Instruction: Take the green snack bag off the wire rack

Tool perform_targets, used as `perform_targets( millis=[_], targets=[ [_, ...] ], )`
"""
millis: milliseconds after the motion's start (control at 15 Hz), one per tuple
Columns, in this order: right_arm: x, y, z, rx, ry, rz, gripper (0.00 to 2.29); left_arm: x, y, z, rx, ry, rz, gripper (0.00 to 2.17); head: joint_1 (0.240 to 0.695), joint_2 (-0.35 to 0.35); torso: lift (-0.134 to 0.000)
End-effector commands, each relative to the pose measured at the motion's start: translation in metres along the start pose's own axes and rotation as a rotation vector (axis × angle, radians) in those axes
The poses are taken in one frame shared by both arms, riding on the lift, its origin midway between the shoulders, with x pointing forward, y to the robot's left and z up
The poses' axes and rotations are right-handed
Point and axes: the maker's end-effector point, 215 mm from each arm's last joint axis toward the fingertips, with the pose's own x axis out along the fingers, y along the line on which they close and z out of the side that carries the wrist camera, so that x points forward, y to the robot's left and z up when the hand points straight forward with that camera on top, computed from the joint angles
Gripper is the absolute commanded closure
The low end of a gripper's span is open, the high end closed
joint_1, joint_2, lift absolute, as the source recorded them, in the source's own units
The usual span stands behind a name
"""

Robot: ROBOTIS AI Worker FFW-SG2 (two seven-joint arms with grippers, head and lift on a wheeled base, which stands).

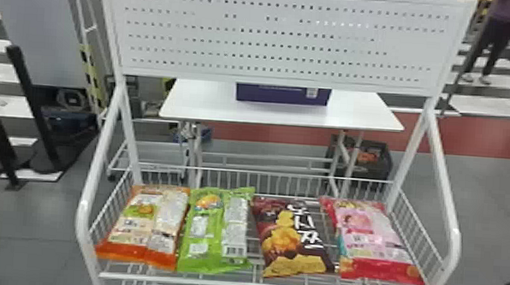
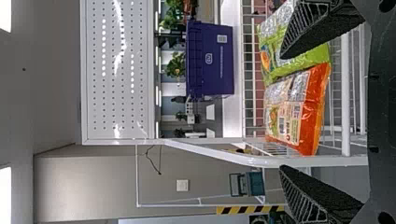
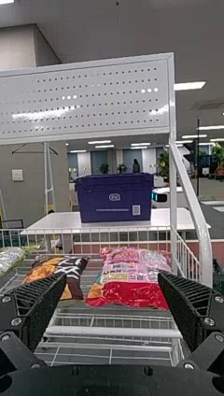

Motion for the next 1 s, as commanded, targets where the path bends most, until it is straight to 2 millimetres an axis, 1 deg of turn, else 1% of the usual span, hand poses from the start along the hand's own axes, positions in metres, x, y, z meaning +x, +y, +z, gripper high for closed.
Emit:
perform_targets(
  millis=[0,467,600,667,800,867,933],
  targets=[
    [0.0,0.0,0.0,-0.001,0.001,0.001,0.17,0.001,0.0,0.0,-0.001,-0.001,0.0,0.04,0.499,0.0,0.0],
    [0.0,0.0,0.0,-0.003,0.002,0.005,0.17,0.001,0.002,-0.002,-0.01,0.003,0.003,0.04,0.499,0.0,0.0],
    [0.0,0.0,0.0,-0.003,0.002,0.005,0.17,0.005,-0.002,0.001,-0.034,-0.002,-0.013,0.04,0.499,0.0,0.0],
    [0.0,0.0,0.0,-0.005,0.002,0.004,0.17,0.01,-0.009,0.001,-0.036,-0.004,-0.031,0.04,0.499,0.0,0.0],
    [0.0,0.002,-0.001,-0.002,0.001,0.004,0.17,0.041,-0.039,-0.003,-0.057,-0.024,-0.084,0.04,0.499,0.0,0.0],
    [-0.001,0.003,-0.002,-0.003,0.002,0.006,0.17,0.058,-0.057,-0.016,-0.051,0.02,-0.11,0.04,0.499,0.0,0.0],
    [-0.001,0.002,-0.002,-0.004,0.002,0.003,0.17,0.074,-0.081,-0.031,-0.044,0.063,-0.148,0.04,0.499,0.0,0.0]
  ],
)
